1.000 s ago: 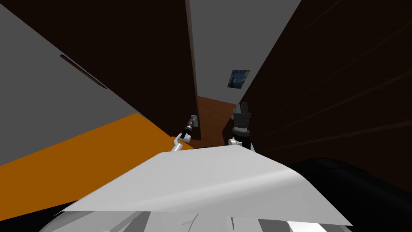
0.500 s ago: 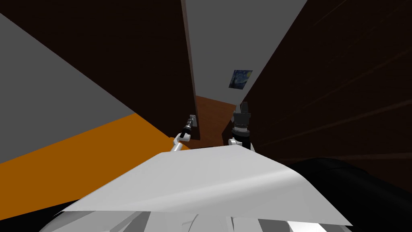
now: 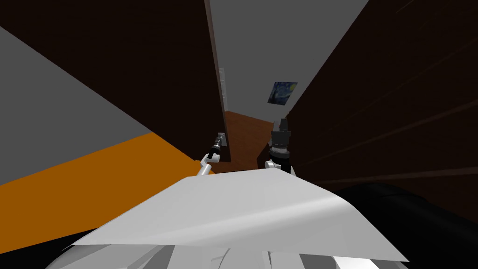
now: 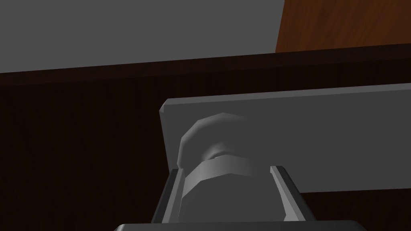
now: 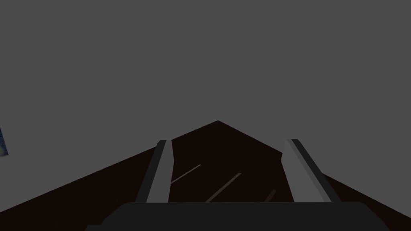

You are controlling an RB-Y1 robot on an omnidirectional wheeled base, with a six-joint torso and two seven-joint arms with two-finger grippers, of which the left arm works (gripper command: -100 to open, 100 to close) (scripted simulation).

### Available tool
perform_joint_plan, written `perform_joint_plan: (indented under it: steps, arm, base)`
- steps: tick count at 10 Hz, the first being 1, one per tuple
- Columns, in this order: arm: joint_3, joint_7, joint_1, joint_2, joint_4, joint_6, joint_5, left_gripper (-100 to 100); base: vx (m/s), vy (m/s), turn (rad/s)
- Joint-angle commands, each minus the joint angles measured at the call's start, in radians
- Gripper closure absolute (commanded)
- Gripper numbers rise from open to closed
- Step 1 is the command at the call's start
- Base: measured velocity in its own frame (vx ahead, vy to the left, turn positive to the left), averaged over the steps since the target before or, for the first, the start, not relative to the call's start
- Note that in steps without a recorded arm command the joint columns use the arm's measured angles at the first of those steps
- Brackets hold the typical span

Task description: Push the door open

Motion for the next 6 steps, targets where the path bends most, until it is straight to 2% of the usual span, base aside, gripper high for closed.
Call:
perform_joint_plan:
  steps: [1,2,3,4,6]
  arm:
    - [0.019,-0.002,-0.001,-0.003,-0.01,0.006,0.002,100]
    - [0.028,-0.005,-0.005,-0.008,-0.006,0.006,0.003,100]
    - [0.02,-0.003,0.001,-0.003,-0.007,0.007,0.002,100]
    - [0.016,-0.014,0.003,0.014,-0.012,0.008,0.012,100]
    - [0.008,-0.023,0.006,0.025,-0.016,0.008,0.021,100]
  base:
    - [0.14,-0.123,0.056]
    - [0.134,-0.126,0.05]
    - [0.062,-0.053,0.029]
    - [0.16,-0.023,0.16]
    - [0.209,-0.035,0.145]
